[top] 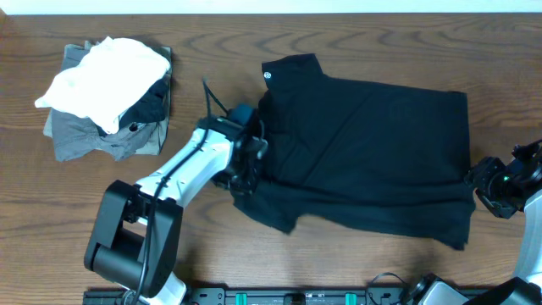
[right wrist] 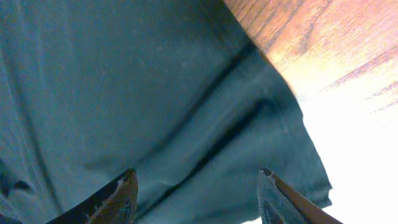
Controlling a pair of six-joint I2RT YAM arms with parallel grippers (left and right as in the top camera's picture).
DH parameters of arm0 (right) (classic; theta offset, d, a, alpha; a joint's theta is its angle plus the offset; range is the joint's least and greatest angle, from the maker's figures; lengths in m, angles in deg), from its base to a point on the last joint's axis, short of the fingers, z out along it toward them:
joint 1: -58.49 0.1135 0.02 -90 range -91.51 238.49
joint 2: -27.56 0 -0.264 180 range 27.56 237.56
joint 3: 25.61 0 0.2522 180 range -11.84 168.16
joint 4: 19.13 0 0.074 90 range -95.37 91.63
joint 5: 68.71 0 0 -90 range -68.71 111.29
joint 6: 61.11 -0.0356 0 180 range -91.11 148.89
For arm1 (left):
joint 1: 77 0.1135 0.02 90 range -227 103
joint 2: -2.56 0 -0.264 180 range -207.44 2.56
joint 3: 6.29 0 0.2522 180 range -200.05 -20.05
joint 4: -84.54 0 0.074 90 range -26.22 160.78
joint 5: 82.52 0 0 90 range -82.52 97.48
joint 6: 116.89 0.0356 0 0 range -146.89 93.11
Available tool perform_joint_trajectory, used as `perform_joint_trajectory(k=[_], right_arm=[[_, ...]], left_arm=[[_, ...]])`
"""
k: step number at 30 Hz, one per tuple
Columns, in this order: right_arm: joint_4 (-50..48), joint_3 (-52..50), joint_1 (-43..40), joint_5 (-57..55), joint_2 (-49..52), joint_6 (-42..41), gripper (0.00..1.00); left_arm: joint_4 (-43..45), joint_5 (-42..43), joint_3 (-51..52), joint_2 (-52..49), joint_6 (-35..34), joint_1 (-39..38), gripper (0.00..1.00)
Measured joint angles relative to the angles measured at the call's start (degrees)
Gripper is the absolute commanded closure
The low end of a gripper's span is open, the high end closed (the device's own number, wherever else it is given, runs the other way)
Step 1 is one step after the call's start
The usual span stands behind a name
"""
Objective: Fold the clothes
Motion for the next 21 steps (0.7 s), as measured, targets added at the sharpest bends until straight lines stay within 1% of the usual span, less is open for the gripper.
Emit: perform_joint_trajectory(k=[1, 2, 3, 8, 11, 13, 17, 21], right_arm=[[0.0, 0.0, 0.0, 0.0, 0.0, 0.0, 0.4], [0.0, 0.0, 0.0, 0.0, 0.0, 0.0, 0.4], [0.0, 0.0, 0.0, 0.0, 0.0, 0.0, 0.4], [0.0, 0.0, 0.0, 0.1, 0.0, 0.0, 0.39], [-0.2, 0.0, 0.0, 0.1, 0.0, 0.1, 0.39], [-0.2, 0.0, 0.0, 0.2, 0.0, 0.2, 0.39], [-0.4, 0.0, 0.0, 0.2, 0.0, 0.2, 0.39], [-0.5, 0.0, 0.0, 0.2, 0.0, 0.3, 0.38]], left_arm=[[0.3, -0.9, 0.0, 0.0, -0.4, 0.5, 0.59], [0.0, -1.7, 0.0, 0.0, -0.6, 0.9, 0.57], [-0.9, -2.4, 0.0, 0.0, -1.2, 1.1, 0.52], [-10.0, -0.9, -0.1, 0.1, -1.9, 1.3, 0.5], [-14.5, 3.0, -0.1, 0.8, -2.4, 1.3, 0.5], [-15.5, 5.5, -0.1, 1.6, -2.8, 1.0, 0.49], [-13.5, 7.7, 0.1, 2.3, -3.2, -1.3, 0.46], [-5.6, 7.6, 2.4, 2.3, -3.2, -4.8, 0.46]])
